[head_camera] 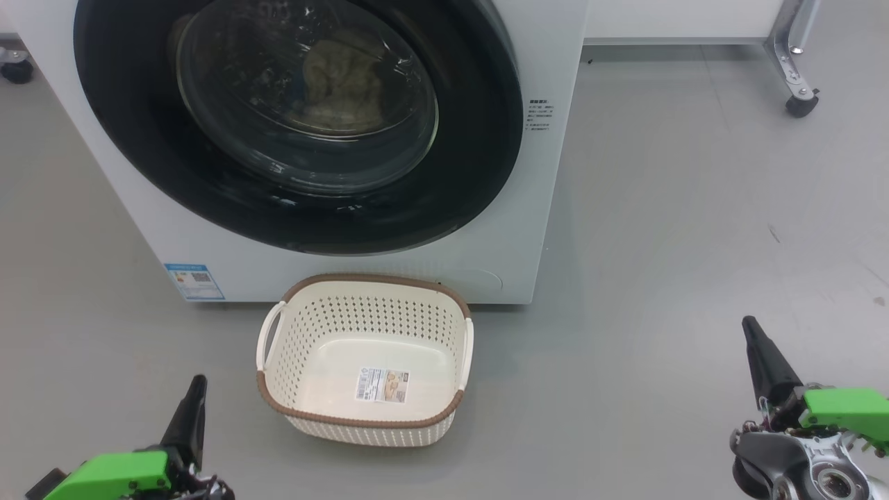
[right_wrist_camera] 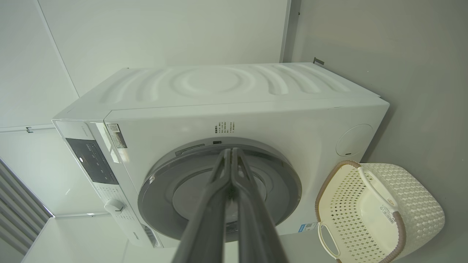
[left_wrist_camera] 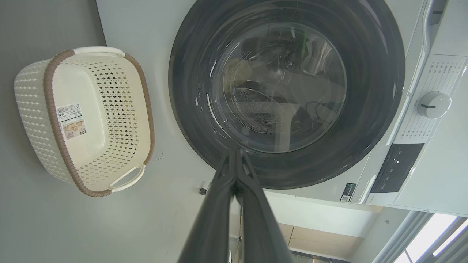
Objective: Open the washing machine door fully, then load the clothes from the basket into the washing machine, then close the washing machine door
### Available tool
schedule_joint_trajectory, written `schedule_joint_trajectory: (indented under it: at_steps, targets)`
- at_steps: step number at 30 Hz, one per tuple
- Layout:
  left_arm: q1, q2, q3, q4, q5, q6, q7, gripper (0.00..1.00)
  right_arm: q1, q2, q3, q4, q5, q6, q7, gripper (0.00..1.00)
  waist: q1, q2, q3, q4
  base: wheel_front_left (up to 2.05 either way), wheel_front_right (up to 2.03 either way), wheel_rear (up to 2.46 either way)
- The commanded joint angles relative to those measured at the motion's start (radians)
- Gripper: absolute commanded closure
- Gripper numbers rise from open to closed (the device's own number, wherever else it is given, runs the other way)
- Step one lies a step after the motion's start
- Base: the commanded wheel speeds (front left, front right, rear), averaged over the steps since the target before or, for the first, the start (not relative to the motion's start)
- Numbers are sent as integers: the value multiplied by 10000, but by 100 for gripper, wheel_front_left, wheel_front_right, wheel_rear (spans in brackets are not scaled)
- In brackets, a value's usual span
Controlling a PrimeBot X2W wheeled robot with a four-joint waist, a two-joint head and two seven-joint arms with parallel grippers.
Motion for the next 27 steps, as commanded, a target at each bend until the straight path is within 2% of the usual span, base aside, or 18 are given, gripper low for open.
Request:
schedule_joint_trajectory:
  at_steps: [1, 27]
  targets:
    - [-512, 96, 387, -368, -25, -71, 57, 100, -626, -229, 208, -305, 75, -9, 50, 100, 0, 0, 0, 1, 0, 0, 0]
    - [-514, 82, 406, -365, -9, -73, 72, 100, -626, -226, 204, -304, 71, -9, 53, 100, 0, 0, 0, 1, 0, 0, 0]
